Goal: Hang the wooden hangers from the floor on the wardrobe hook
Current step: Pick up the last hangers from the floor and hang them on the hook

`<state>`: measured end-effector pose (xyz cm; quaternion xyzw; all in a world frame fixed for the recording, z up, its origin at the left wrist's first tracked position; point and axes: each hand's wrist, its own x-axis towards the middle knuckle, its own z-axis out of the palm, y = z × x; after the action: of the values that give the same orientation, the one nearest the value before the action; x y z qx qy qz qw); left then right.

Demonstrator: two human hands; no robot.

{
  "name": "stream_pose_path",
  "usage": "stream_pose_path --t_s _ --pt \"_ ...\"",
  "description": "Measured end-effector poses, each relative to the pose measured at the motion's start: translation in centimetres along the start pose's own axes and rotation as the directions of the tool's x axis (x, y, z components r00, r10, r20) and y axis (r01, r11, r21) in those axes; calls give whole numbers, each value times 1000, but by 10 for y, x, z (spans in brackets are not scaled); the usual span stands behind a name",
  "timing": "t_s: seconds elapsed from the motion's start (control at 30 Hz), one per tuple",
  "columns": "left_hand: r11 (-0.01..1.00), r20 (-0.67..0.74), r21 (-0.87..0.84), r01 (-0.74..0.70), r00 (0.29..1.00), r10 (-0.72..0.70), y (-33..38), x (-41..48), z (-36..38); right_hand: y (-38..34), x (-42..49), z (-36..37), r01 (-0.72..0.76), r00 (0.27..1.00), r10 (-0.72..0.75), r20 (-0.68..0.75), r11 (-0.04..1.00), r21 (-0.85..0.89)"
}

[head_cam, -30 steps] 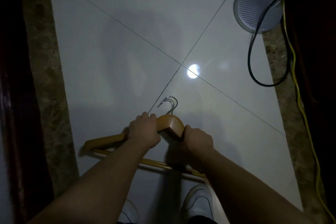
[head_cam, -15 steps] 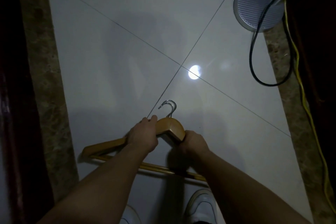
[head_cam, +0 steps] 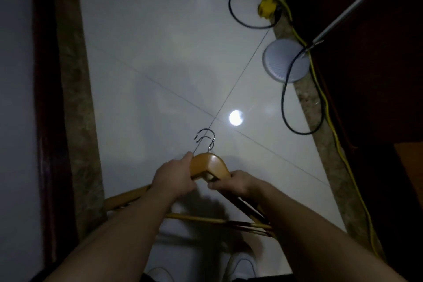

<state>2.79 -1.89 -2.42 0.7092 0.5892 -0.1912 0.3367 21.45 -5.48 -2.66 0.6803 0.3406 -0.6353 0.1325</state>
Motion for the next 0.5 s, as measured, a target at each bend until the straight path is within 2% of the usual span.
stream_pose_path --t_s 0.1,0.23,0.5 --pt "1000 -55 0 -19 998 19 24 -28 -59 -25 -59 -30 -11 1000 11 0 998 63" --pt "998 -136 38 -55 989 59 63 -77 -144 -55 -153 -71 58 998 -56 -26 994 91" --pt "991 -229 90 -98 966 117 138 -201 -301 -100 -354 -119 161 978 -134 -162 973 168"
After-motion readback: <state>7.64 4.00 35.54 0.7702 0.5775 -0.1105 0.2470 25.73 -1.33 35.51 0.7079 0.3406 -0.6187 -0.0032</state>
